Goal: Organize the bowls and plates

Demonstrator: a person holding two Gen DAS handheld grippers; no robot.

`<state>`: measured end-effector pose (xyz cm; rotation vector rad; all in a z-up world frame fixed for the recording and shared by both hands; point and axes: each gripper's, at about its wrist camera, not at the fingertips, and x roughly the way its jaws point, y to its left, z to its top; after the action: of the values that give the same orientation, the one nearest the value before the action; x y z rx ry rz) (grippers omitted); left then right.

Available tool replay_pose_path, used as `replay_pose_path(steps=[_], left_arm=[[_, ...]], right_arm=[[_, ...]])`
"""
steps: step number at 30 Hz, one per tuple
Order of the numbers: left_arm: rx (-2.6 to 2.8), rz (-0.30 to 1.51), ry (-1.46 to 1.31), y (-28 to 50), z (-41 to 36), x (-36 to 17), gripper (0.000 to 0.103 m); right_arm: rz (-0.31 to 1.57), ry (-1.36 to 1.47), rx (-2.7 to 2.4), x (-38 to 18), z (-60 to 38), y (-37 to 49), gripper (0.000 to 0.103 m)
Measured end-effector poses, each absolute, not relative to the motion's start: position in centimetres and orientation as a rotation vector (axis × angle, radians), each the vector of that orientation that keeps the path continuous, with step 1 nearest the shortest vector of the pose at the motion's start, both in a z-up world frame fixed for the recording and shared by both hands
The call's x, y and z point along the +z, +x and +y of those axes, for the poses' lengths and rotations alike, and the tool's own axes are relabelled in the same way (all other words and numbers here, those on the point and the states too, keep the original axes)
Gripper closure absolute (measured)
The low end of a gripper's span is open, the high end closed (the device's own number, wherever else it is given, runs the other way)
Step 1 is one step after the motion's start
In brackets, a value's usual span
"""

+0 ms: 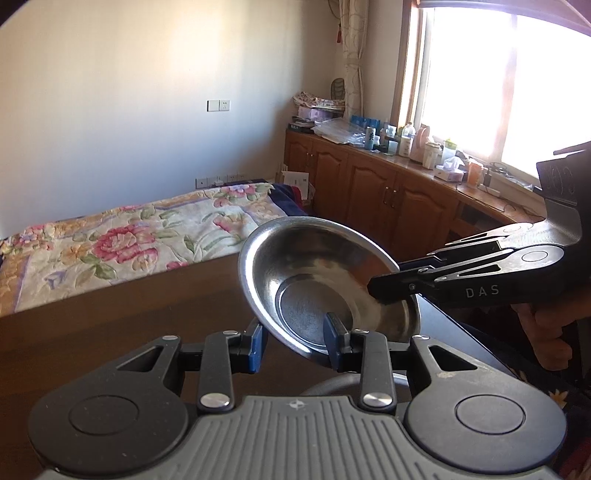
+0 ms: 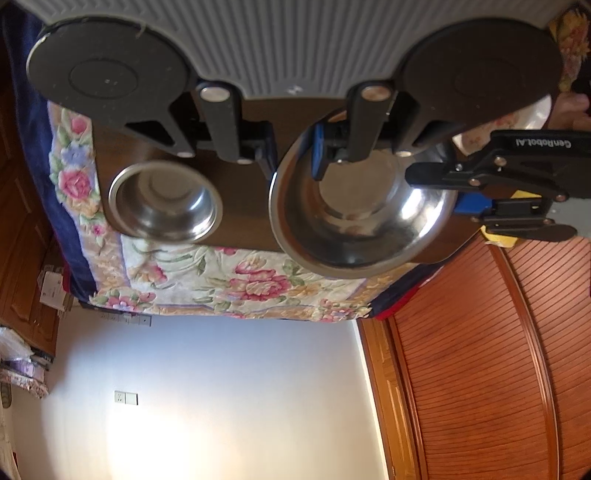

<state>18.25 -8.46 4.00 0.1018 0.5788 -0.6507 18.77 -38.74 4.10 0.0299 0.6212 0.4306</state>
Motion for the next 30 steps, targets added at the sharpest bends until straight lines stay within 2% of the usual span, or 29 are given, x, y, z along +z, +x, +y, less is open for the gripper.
replay_pose_path(steps=[18,25,30], left_arm=[[-0.689,0.655,0.119,12.6,-6.8,-0.1,0.068],[-0.675,0.657,0.127,11.9,-6.6,-0.8,0.068],[-0.652,0.667,0.146,11.7,-6.5,-1.5,0.068]], right_arm=[[0.648,0.098,0.48,-0.1,-38.7,12.5,0.082],[0.609,0.078,0.475,-0.1,-38.4,11.4,0.083],[0.58,0.05,0.469,-0.5,-38.0,10.8,0.089]])
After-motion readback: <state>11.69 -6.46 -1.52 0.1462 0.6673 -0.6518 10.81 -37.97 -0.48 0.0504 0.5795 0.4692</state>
